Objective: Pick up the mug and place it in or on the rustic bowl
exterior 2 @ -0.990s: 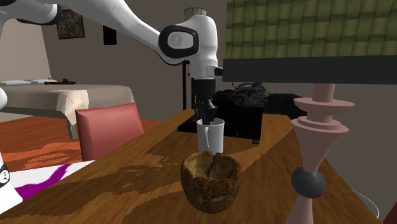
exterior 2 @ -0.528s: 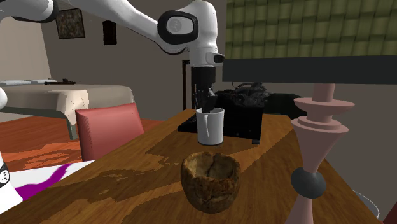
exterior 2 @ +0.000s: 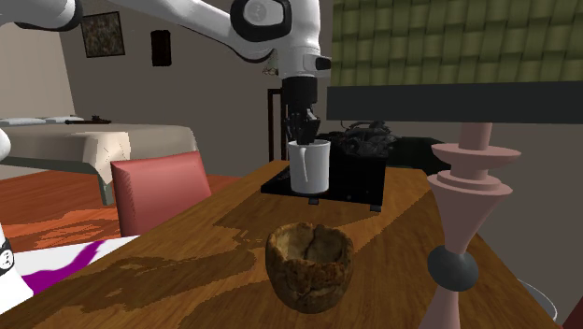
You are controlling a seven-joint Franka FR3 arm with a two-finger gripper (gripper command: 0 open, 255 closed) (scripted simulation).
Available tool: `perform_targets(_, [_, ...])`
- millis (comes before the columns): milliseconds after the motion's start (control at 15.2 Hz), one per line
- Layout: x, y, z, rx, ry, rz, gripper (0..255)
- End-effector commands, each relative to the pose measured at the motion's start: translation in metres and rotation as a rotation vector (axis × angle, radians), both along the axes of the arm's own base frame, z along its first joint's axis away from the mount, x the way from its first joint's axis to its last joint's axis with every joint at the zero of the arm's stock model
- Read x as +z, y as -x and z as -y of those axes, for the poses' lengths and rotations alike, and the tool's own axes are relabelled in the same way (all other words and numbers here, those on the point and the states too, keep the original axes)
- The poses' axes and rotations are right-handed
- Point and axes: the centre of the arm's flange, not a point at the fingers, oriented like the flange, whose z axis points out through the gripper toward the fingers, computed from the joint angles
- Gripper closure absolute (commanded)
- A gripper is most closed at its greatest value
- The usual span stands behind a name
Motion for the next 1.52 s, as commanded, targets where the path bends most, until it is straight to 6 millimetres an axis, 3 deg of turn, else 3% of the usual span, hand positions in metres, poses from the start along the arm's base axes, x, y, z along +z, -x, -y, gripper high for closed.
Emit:
perform_targets(0, [0.012, 0.0, -0.001, 0.0, 0.0, 0.0, 255])
perform_targets(594, [0.056, 0.0, -0.001, 0.0, 0.0, 0.0, 255])
perform_targets(1452, [0.077, 0.071, 0.154, 0.0, 0.0, 0.0, 255])
